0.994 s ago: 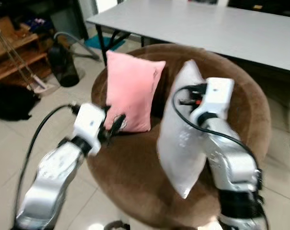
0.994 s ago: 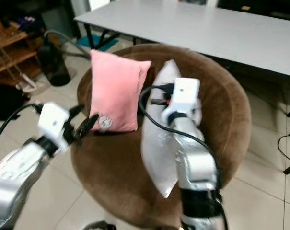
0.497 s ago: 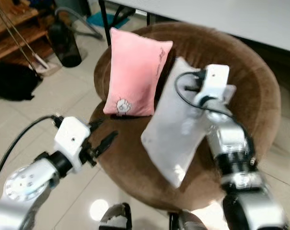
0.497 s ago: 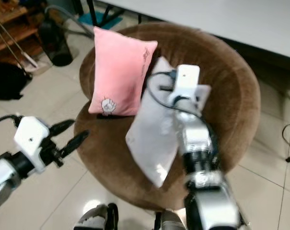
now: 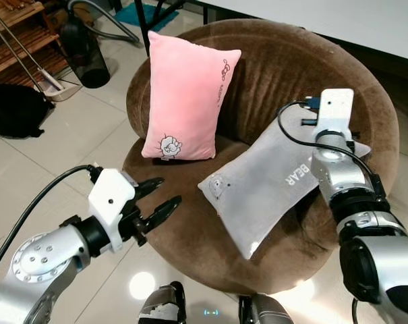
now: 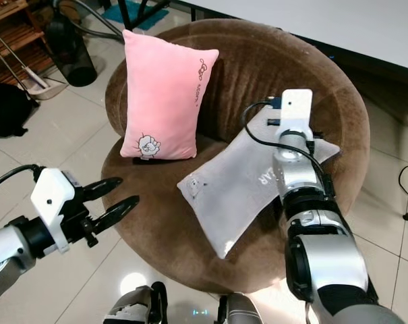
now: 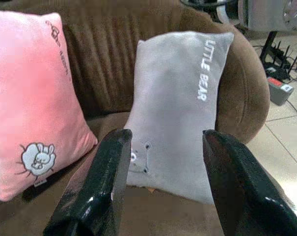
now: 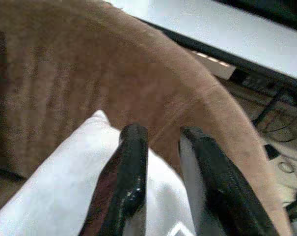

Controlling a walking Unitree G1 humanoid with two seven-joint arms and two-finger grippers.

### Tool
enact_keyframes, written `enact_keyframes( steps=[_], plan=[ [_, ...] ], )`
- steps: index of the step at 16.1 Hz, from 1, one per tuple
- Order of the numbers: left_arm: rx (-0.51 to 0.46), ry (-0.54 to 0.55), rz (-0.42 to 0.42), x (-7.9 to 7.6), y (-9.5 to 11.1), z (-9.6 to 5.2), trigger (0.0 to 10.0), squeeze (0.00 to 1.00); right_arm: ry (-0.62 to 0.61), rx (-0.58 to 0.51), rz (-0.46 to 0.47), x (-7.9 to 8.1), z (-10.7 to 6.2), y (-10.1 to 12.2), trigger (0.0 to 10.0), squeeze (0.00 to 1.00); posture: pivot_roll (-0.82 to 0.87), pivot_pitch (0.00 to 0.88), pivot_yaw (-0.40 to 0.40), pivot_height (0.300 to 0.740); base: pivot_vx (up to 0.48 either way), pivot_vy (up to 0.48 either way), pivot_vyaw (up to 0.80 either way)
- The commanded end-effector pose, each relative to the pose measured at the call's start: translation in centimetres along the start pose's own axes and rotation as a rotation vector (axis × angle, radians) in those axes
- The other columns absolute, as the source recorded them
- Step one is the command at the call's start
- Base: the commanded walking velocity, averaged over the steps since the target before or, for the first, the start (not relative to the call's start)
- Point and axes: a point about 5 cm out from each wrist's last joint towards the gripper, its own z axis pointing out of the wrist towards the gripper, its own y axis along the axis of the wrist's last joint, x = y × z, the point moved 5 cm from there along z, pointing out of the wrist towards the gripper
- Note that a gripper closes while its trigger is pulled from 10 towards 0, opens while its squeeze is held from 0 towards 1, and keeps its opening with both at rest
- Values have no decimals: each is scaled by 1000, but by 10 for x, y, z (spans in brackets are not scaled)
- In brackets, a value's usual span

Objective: Move the pillow to the sofa from floor

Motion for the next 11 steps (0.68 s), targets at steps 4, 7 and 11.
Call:
enact_keyframes(
  steps=[4,7,11],
  plan=[
    [6,272,-22,38,-16,22,10000,0,86,-149,102,3,-3,32,10000,0,13,92,56,740,0,0,0],
    [22,349,-8,44,-33,35,10000,0,191,-168,206,13,-45,31,10000,0,-48,43,62,740,0,0,0],
    [2,409,-6,51,-38,44,10000,0,291,-121,153,15,-109,12,10000,0,-91,2,38,740,0,0,-800]
  ],
)
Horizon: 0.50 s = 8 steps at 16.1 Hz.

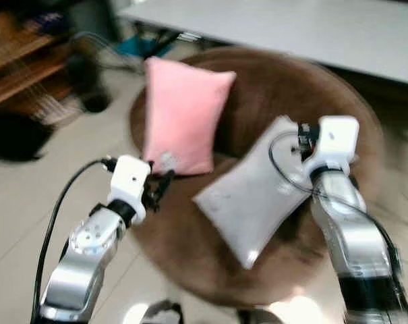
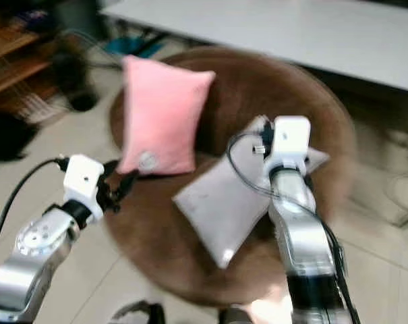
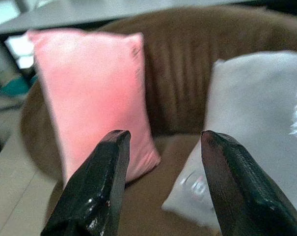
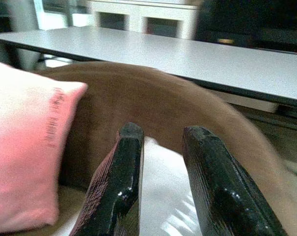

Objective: Move the pillow to the sofa from floor

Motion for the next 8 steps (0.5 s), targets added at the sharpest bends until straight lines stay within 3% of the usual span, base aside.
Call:
enact_keyframes(
  steps=[1,3,8],
  plan=[
    [-13,25,28,5,1,3,10000,0,26,23,-5,5,-12,2,10000,0,-99,0,28,740,0,0,-800],
    [-20,11,40,5,0,4,10000,0,26,81,-5,5,-27,-6,10000,0,-110,0,21,740,0,0,-800],
    [-59,28,26,2,6,8,10000,0,30,109,-41,6,-37,-13,10000,0,-89,0,-5,740,0,0,-800]
  ],
)
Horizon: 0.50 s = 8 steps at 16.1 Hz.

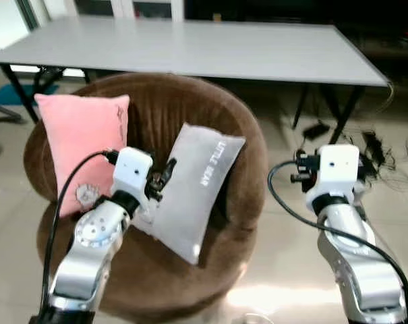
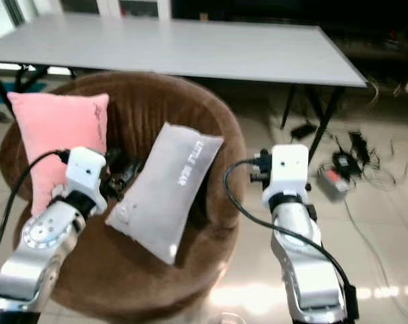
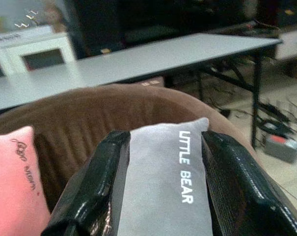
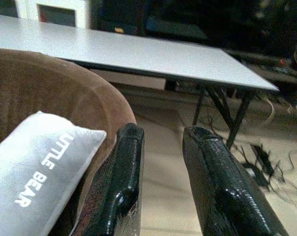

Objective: Move the pillow to the sofa from floor

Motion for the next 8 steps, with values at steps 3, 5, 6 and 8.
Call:
enact_keyframes(
  steps=[3,5,6,8],
  plan=[
    [25,43,9,4,-6,-7,10000,0,-5,99,-16,-2,-2,-16,10000,0,-64,0,-40,740,0,0,-800],
    [30,70,0,8,-9,-12,10000,0,-7,121,-33,-2,-3,-19,10000,0,-69,0,-42,740,0,0,-800],
    [31,75,2,9,-10,-12,10000,0,-11,126,-35,-2,-3,-20,10000,0,-71,0,-41,740,0,0,-800],
    [30,73,4,6,-10,-10,10000,0,-48,149,-20,-9,-10,-24,10000,0,-85,0,-19,740,0,0,-800]
  ],
)
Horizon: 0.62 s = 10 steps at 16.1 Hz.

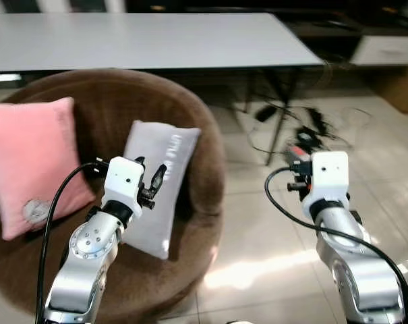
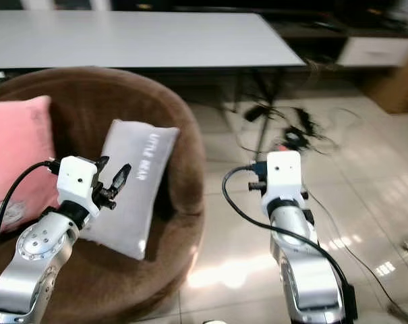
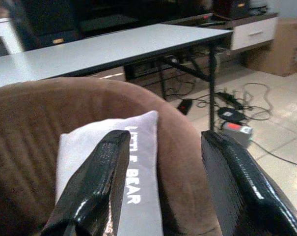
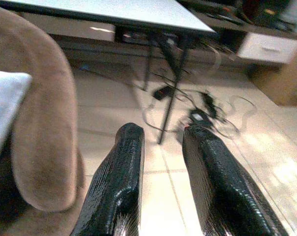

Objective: Move the pillow to the sofa from floor

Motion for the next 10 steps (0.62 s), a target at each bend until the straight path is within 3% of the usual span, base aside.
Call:
enact_keyframes(
  steps=[1,5,10],
  plan=[
    [-11,1,21,-1,2,1,10000,0,-43,7,11,-9,-3,0,10000,0,-89,0,-11,740,0,0,-800],
    [-28,4,42,2,9,10,10000,0,-131,93,85,-25,-12,-23,10000,0,-96,3,18,740,0,0,-800],
    [-36,-10,0,1,12,19,10000,0,-169,113,114,-25,-18,-26,10000,0,-115,7,65,740,0,0,-800]
  ],
)
